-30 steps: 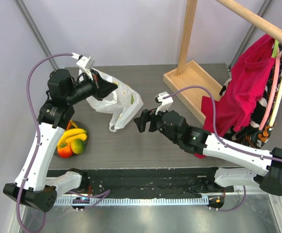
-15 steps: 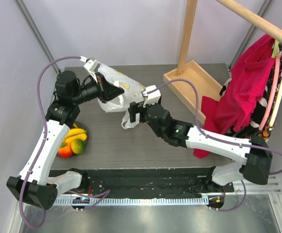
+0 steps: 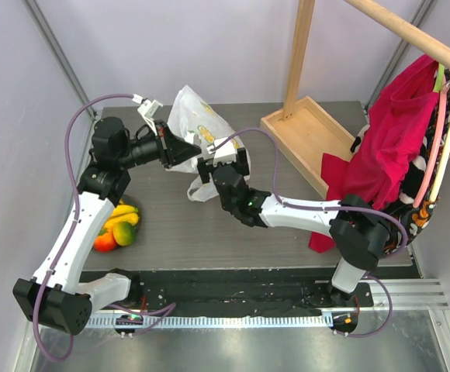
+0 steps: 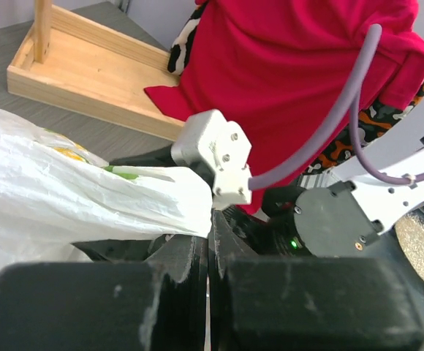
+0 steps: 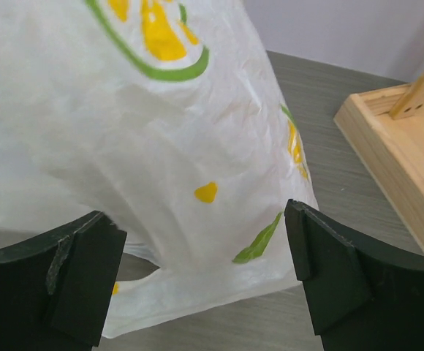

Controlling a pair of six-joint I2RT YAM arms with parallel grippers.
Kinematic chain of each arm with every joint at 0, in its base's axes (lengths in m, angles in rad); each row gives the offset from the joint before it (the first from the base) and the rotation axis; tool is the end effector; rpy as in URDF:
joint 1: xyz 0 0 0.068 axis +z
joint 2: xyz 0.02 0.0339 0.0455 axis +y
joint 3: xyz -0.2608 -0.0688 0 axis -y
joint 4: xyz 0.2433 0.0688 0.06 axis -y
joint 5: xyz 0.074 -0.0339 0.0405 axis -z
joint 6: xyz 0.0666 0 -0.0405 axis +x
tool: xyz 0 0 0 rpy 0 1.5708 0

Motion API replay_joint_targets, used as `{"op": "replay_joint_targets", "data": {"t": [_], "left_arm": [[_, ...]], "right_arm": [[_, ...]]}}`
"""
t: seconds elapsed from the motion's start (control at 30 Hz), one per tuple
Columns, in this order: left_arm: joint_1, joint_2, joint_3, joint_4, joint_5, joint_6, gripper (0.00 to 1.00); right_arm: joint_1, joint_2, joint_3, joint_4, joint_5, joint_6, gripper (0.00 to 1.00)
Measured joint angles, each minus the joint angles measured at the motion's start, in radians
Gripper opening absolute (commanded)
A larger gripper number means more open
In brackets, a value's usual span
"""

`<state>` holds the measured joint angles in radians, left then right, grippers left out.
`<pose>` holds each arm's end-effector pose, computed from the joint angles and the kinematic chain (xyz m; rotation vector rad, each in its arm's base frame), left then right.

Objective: Place the fruits into the plastic bag

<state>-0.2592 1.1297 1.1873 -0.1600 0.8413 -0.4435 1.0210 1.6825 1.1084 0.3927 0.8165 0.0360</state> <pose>0.2443 -0.1161 0.4111 0.5148 1.7153 -1.2134 0.2523 0.3188 0.2693 -0.2476 1.6770 0.0744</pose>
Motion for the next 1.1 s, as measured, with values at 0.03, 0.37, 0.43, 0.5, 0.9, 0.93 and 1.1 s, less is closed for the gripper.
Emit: {"op": "replay_joint_targets", "data": {"t": [0.03, 0.37, 0.43, 0.5, 0.9, 0.93, 1.1], "left_arm": [[0.0, 0.0, -0.001, 0.004, 0.004, -0.002, 0.0], [0.056, -0.006, -0.001, 0.008, -0.004, 0.015, 0.0], [0.068, -0.012, -0.001, -0.002, -0.026, 0.034, 0.0], [0.072, -0.017, -0.001, -0.026, -0.07, 0.06, 0.11], [0.072, -0.047, -0.009, -0.129, -0.303, 0.177, 0.91], [0.072, -0.06, -0.014, -0.129, -0.312, 0.188, 0.95], [0.072, -0.158, -0.067, -0.125, -0.358, 0.246, 1.0]], "right_arm": [[-0.009, 0.01, 0.0, 0.024, 0.007, -0.017, 0.9], [-0.099, -0.001, 0.01, 0.099, 0.001, -0.134, 0.13], [-0.113, -0.039, 0.002, 0.053, -0.034, -0.134, 0.06], [-0.122, -0.088, 0.003, -0.01, -0.064, -0.126, 0.01], [-0.126, -0.167, 0.304, -0.603, -0.126, 0.092, 0.01], [-0.126, -0.151, 0.346, -0.65, -0.126, 0.111, 0.01], [-0.129, -0.055, 0.504, -0.84, -0.127, 0.187, 0.01]]}}
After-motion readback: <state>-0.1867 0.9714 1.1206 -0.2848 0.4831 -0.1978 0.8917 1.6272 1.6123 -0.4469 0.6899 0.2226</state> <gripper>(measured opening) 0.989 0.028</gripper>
